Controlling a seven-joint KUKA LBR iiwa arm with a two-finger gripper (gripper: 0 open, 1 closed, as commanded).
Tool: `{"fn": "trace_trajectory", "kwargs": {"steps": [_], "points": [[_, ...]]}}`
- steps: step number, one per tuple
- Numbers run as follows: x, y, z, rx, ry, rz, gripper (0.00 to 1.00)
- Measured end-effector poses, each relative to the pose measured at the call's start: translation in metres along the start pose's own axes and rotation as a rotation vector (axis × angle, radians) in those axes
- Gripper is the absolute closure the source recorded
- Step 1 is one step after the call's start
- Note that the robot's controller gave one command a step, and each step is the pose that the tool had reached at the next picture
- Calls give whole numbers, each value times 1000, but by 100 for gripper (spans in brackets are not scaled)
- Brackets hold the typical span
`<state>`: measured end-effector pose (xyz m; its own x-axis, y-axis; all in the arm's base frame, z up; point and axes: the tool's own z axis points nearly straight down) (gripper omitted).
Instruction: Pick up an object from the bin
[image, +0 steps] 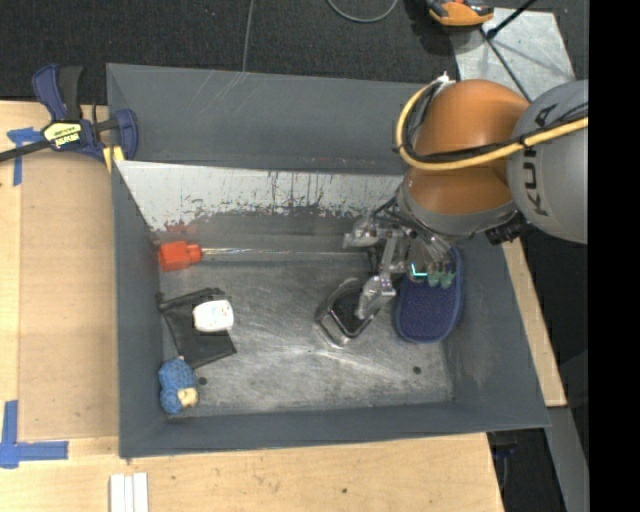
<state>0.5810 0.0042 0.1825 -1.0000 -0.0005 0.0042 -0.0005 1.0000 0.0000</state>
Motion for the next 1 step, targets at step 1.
{"fn": "trace_trajectory", "kwargs": {"steps": [1], "points": [[-27,-89,110,-4,-13,-167,0]]}}
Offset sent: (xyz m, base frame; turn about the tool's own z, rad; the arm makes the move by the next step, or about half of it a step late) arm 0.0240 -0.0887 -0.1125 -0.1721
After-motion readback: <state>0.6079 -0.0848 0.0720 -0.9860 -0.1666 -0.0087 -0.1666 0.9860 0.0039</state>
